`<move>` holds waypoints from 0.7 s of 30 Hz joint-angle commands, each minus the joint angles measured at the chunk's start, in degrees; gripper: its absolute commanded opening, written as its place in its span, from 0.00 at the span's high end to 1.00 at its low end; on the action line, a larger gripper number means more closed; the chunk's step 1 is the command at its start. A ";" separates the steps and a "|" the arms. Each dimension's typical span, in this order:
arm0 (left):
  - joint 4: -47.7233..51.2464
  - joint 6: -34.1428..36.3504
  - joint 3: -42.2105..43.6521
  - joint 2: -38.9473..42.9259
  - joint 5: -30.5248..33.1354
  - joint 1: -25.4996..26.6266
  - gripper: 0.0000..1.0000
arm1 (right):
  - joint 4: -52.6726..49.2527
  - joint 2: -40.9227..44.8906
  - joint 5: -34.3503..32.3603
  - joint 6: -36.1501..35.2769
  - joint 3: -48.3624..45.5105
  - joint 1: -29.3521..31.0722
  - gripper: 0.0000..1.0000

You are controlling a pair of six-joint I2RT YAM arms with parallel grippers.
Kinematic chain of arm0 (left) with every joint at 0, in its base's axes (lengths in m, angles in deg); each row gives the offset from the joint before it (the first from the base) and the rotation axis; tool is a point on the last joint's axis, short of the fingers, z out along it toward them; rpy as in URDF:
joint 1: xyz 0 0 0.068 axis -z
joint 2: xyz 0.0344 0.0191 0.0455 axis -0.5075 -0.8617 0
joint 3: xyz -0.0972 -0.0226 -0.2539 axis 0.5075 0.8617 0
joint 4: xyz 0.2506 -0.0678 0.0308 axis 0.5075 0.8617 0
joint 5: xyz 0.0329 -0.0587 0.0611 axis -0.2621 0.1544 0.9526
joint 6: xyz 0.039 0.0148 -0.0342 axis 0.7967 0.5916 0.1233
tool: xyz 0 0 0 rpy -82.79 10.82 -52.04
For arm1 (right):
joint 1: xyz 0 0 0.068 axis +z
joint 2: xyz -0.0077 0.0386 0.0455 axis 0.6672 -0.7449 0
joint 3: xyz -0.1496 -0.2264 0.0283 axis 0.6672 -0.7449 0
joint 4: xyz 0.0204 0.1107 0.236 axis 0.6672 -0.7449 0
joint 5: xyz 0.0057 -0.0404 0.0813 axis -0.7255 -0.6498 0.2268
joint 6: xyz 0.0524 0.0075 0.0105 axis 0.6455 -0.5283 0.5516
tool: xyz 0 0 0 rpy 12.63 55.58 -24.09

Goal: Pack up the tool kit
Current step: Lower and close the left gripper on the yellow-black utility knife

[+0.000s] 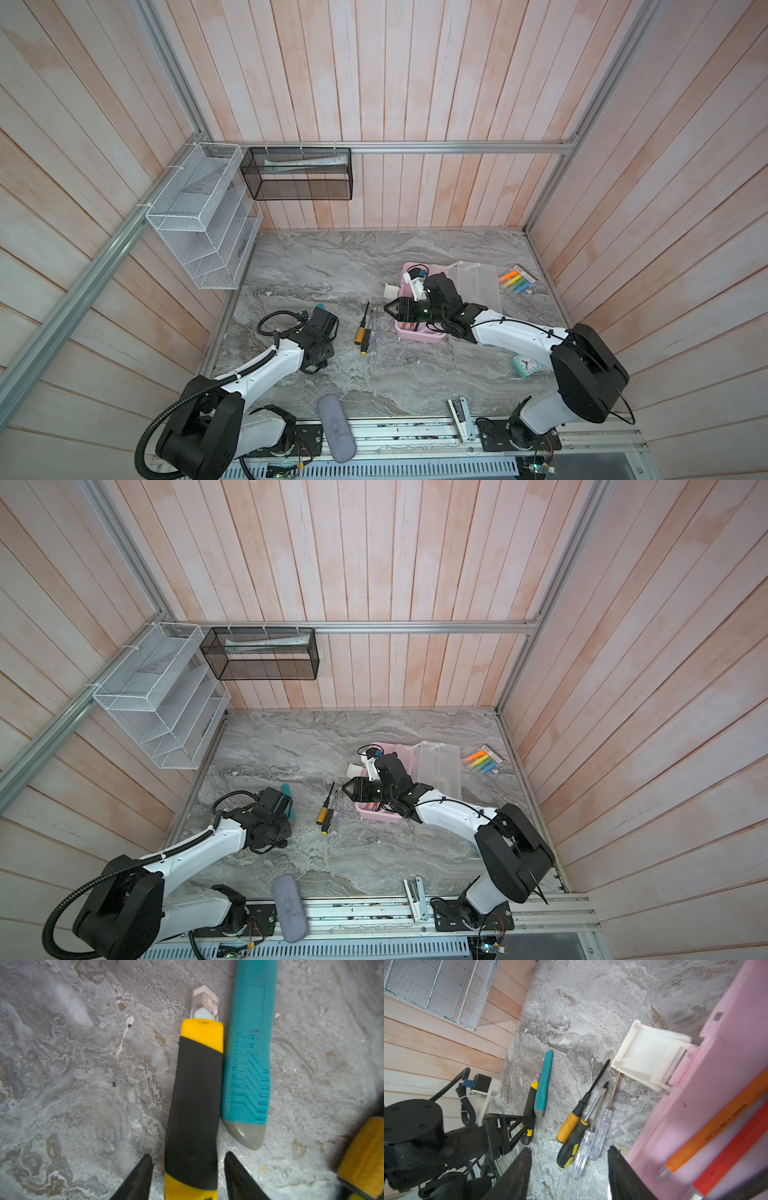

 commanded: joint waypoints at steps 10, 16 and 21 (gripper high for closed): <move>-3.19 0.21 1.60 -3.29 0.17 -0.65 0.51 | 2.76 -1.89 2.53 1.25 0.64 -0.58 0.43; -3.29 0.30 1.46 -3.80 0.17 -0.65 0.63 | 3.16 -1.57 2.47 1.16 0.08 -0.95 0.43; -2.21 0.26 1.07 -2.30 0.17 -0.65 0.72 | 3.28 -1.29 2.53 1.15 -0.12 -1.17 0.44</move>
